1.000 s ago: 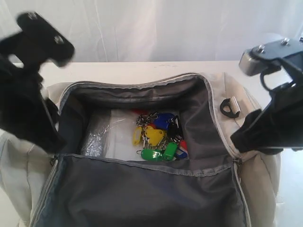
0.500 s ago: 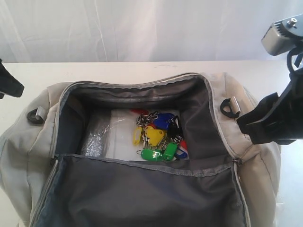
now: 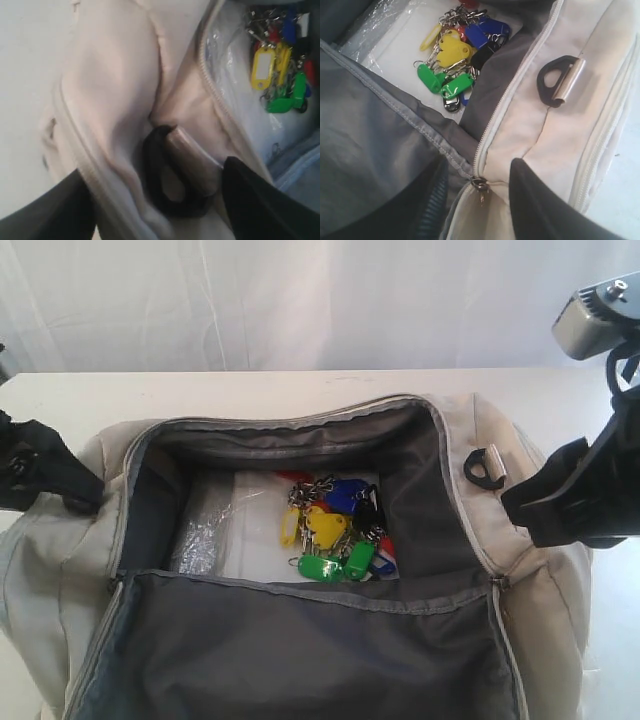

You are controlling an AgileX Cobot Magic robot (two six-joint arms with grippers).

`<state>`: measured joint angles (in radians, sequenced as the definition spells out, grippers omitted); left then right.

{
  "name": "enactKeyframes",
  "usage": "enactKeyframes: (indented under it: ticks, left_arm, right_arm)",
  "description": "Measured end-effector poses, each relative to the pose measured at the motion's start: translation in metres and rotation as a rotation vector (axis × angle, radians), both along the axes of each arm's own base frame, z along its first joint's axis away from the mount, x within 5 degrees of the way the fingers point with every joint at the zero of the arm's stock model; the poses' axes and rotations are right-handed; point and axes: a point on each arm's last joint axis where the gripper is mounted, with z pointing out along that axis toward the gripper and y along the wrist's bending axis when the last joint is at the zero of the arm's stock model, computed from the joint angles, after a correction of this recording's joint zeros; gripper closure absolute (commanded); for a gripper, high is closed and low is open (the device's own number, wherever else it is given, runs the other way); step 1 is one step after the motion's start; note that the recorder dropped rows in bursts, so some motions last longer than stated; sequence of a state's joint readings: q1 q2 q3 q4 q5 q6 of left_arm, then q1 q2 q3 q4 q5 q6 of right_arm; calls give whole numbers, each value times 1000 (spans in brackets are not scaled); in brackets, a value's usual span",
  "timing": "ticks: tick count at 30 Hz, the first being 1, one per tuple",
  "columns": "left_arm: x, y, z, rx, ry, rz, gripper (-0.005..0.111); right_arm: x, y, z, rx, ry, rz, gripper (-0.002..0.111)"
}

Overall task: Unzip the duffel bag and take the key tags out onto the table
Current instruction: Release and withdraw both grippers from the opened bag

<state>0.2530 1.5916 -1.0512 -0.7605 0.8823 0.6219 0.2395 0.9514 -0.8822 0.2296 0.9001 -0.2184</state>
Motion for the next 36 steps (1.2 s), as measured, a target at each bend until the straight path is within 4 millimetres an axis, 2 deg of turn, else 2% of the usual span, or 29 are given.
enactKeyframes:
  ticks: [4, 5, 6, 10, 14, 26, 30, 33, 36]
  left_arm:
    - [9, -4, -4, -84, -48, 2, 88]
    - [11, -4, -3, -86, -67, 8, 102]
    - [12, -3, -3, -81, -83, 21, 106]
    - [20, 4, -4, -36, -114, 138, 106]
    - [23, 20, 0, 7, -147, 258, 106]
    - [0, 99, 9, 44, -82, 452, 106]
    - [1, 97, 12, 40, -110, 425, 106]
    - [6, 83, 14, 36, -136, 358, 104]
    - [12, 63, 15, 32, -146, 290, 95]
  right_arm:
    - [0, 0, 0, 0, 0, 0, 70]
    - [0, 0, 0, 0, 0, 0, 70]
    - [0, 0, 0, 0, 0, 0, 70]
    - [1, 0, 1, 2, -10, -2, 70]
    - [1, 0, 1, -2, -18, -4, 70]
    - [3, 0, 2, 1, -40, -8, 70]
    - [3, 0, 2, 1, -41, -9, 70]
    - [3, 0, 2, 1, -41, -9, 70]
    - [3, 0, 2, 1, -41, -9, 70]
